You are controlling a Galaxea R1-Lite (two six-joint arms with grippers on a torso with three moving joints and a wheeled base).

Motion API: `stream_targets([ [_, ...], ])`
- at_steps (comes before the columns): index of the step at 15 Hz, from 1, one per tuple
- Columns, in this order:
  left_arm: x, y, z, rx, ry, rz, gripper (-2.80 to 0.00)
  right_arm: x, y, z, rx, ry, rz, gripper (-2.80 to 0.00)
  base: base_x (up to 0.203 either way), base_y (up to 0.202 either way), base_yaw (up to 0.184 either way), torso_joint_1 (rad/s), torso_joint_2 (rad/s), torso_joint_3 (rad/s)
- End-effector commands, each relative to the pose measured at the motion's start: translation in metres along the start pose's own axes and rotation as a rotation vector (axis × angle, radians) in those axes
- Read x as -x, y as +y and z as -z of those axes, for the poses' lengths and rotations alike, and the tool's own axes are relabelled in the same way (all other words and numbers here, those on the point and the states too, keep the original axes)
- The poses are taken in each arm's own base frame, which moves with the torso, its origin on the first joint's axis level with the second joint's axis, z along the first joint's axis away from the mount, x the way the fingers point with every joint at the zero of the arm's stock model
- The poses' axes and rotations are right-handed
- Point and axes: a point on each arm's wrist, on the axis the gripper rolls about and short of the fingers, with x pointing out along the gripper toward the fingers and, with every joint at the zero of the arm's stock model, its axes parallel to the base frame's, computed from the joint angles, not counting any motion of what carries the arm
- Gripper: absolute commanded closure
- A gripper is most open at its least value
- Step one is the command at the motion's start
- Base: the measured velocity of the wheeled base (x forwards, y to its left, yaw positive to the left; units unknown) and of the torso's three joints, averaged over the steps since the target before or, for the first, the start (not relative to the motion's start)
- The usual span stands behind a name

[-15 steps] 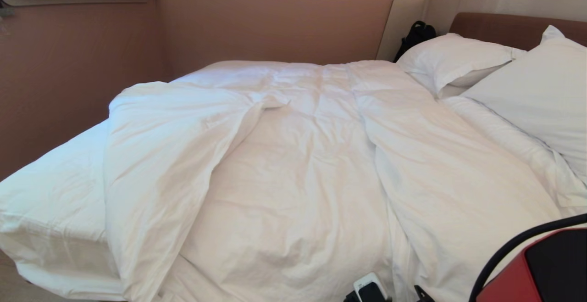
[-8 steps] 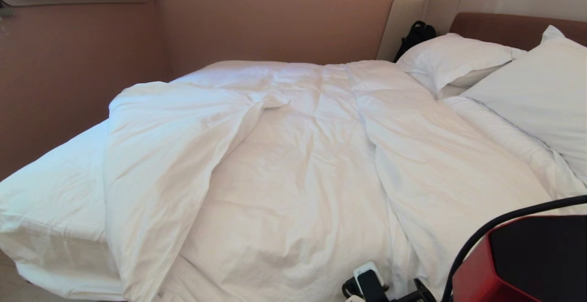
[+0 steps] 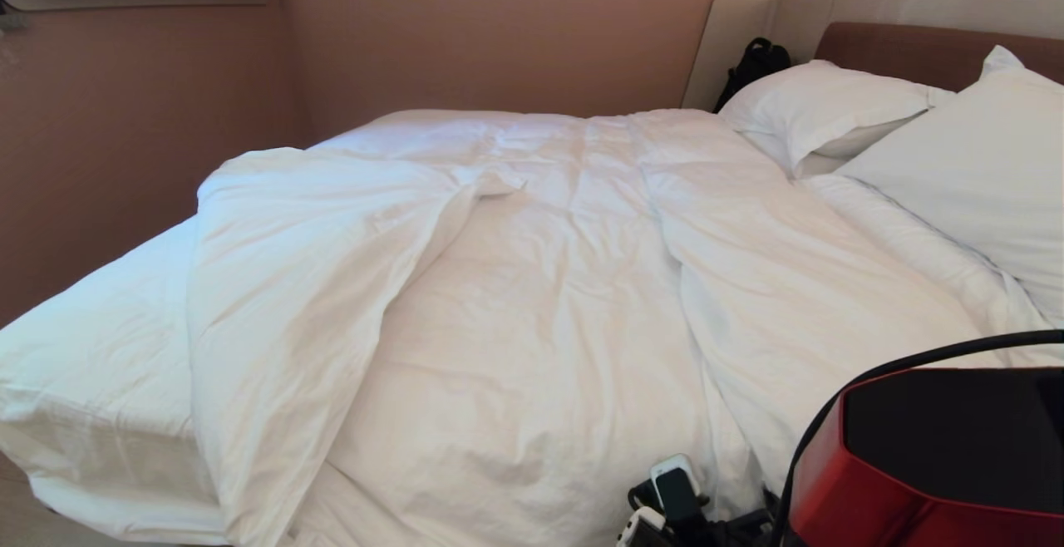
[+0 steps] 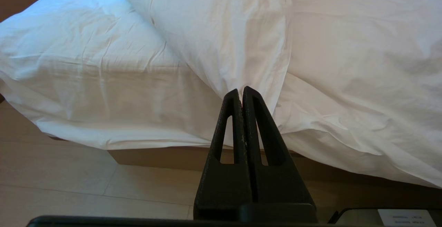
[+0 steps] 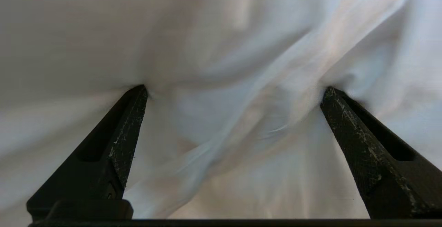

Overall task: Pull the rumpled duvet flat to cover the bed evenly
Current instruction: Flatten the corners of the folded blanket

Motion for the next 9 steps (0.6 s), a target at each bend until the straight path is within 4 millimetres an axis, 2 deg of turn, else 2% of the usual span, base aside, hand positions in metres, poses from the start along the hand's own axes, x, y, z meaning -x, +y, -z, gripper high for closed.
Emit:
stream_targets([
  [1,0.000,0.000,0.000,-0.001,0.001,0.000,0.00,0.000,-0.003,-0.002,-0.009,-0.014,0.033,-2.80,0.000,0.000,0.000,0.000,0.00,0.000],
  [9,0.000,0.000,0.000,-0.001,0.001,0.000,0.00,-0.001,-0.017,-0.001,0.030,-0.026,0.140,-2.80,0.000,0.000,0.000,0.000,0.00,0.000],
])
